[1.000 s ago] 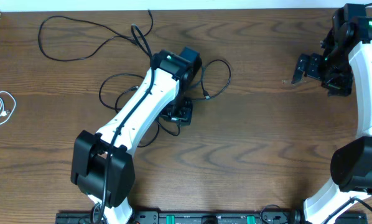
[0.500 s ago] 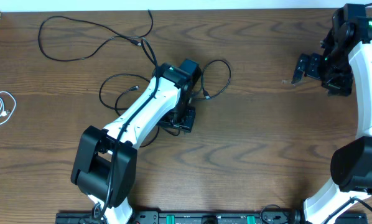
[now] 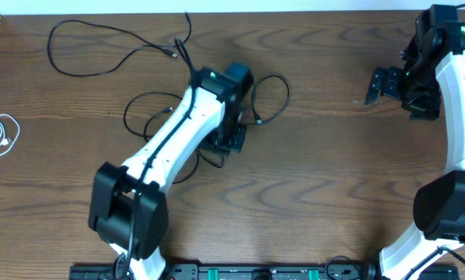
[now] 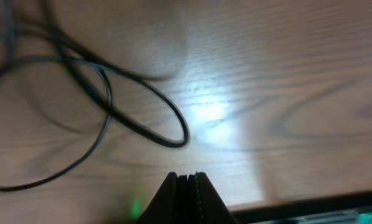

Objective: Untangle cables
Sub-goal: 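Lower the left gripper onto the loosened black cable and grasp it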

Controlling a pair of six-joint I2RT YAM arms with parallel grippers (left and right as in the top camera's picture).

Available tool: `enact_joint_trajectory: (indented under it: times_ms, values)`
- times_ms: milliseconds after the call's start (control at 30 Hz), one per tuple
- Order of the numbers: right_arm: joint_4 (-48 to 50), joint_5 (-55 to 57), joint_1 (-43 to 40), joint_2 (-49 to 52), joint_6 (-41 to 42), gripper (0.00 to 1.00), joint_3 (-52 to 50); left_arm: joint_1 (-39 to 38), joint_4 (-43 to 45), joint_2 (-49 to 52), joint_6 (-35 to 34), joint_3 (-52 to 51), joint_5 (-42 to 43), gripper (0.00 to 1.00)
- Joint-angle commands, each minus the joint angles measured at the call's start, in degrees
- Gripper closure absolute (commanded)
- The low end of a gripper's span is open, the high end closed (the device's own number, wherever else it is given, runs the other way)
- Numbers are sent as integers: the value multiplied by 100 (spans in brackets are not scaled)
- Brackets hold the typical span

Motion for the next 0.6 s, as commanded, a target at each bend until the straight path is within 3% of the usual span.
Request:
enact_joint_trajectory:
  times_ms: [0, 133, 233, 300, 467, 567]
  values:
    - [-2, 9, 20, -111, 76, 1, 55, -13, -299, -426, 35, 1270, -46, 93]
    - [-2, 9, 20, -111, 76, 1, 55, -13, -214, -914, -13, 1759, -44, 91]
    - [-2, 9, 20, -111, 76, 1, 55, -13, -280, -1108, -42, 1740, -48, 63]
    - [-2, 9, 20, -111, 76, 1, 55, -13, -590, -1086, -223, 1611, -46, 39]
    - [-2, 9, 20, -111, 76, 1, 55, -13, -531, -1062, -251, 688, -46, 28]
    - [-2, 9, 20, -111, 76, 1, 55, -13, -90, -1062, -251, -50, -37, 27]
